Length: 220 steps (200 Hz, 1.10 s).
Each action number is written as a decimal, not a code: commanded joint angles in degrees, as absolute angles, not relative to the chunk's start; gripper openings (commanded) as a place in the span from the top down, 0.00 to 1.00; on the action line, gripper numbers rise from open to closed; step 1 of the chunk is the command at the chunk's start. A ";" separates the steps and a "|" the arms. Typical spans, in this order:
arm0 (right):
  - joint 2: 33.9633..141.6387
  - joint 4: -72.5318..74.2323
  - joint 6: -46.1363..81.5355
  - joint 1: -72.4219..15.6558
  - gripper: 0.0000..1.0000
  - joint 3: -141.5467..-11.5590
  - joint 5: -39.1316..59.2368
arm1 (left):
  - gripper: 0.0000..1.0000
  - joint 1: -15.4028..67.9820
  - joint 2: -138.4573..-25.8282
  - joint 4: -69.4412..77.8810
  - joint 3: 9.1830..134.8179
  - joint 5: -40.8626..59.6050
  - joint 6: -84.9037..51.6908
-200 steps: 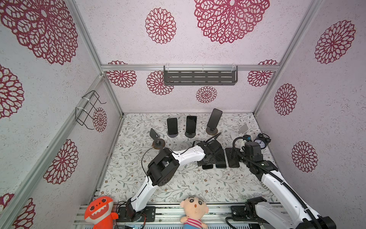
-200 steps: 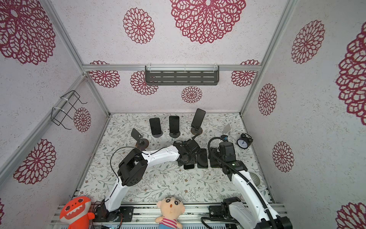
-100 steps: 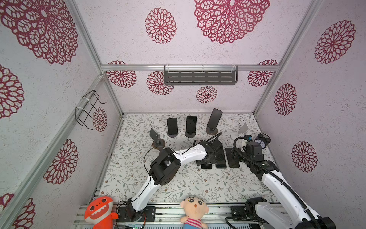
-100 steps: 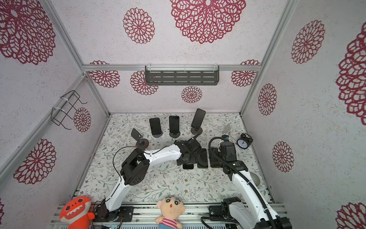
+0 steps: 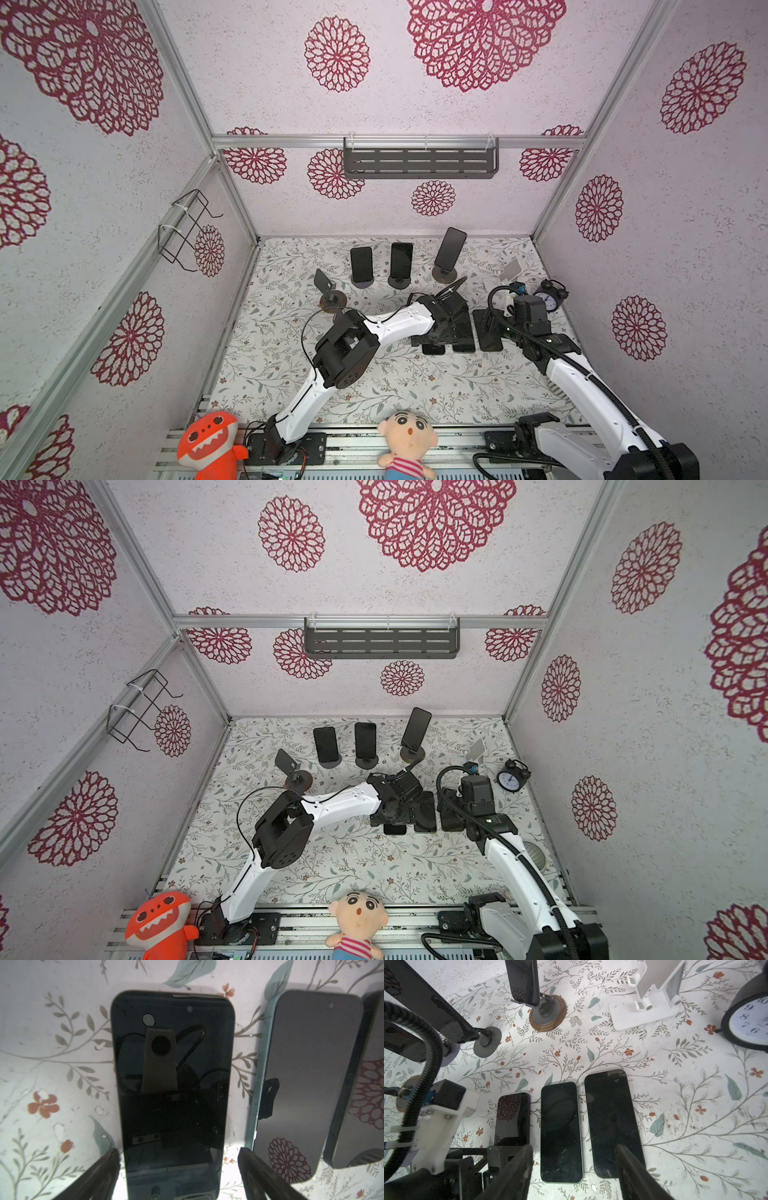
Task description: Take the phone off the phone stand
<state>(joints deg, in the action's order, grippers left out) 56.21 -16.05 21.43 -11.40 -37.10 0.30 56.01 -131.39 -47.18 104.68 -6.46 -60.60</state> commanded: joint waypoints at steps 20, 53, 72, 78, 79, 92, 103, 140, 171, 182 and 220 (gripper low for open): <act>55.85 -14.20 21.24 -10.88 0.33 -37.36 0.86 | 0.08 55.83 -131.61 -47.64 103.36 -6.11 -59.48; 55.42 -6.97 20.27 -10.37 0.27 -35.23 8.09 | 0.07 55.18 -127.65 -43.99 101.63 -4.64 -57.01; 54.60 -1.62 19.83 -10.22 0.22 -33.45 9.67 | 0.06 54.08 -125.75 -41.57 100.28 -2.94 -55.70; 54.47 -1.13 19.57 -10.04 0.17 -33.48 9.35 | 0.05 53.84 -124.94 -41.06 99.85 -2.67 -54.89; 54.44 -1.05 19.54 -10.03 0.17 -33.53 9.25 | 0.05 53.81 -124.79 -40.96 99.76 -2.70 -54.65; 54.42 -0.99 19.59 -9.84 0.11 -34.17 6.53 | 0.03 53.29 -122.78 -40.04 98.82 -2.49 -52.18; 54.73 -0.79 18.57 -9.52 0.15 -34.98 5.68 | 0.02 52.92 -120.63 -38.86 97.91 -2.74 -49.76; 59.40 -3.69 12.91 -7.66 0.19 -42.08 10.72 | 0.00 50.45 -113.25 -37.49 95.50 -4.69 -40.66; 67.16 -6.44 9.26 -3.99 0.21 -50.39 18.66 | 0.01 46.20 -105.30 -38.64 93.89 -4.18 -33.42; 71.27 -6.49 8.73 -2.13 0.24 -53.29 22.43 | 0.01 44.74 -102.57 -37.04 91.55 -2.95 -32.98; 85.42 -0.99 8.04 2.01 0.30 -63.16 34.06 | 0.02 43.07 -91.05 -18.39 73.18 4.96 -33.53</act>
<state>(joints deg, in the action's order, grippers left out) 78.89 -4.14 10.63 0.30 -57.12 24.23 42.59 -95.42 -30.41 82.94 -1.10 -35.92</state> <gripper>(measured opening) 0.707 0.966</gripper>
